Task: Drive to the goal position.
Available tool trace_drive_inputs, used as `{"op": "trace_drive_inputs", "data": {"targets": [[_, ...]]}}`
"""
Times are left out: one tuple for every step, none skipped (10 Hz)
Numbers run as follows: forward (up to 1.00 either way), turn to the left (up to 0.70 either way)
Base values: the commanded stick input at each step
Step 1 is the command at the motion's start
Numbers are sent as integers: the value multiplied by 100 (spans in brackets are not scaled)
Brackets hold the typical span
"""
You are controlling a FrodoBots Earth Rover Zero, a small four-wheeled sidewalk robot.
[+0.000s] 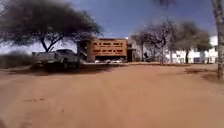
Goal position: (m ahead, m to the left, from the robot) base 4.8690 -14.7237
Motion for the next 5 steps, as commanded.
{"op": "trace_drive_inputs", "data": {"targets": [[100, 0], [100, 0], [100, 0], [100, 0], [100, 1]]}}
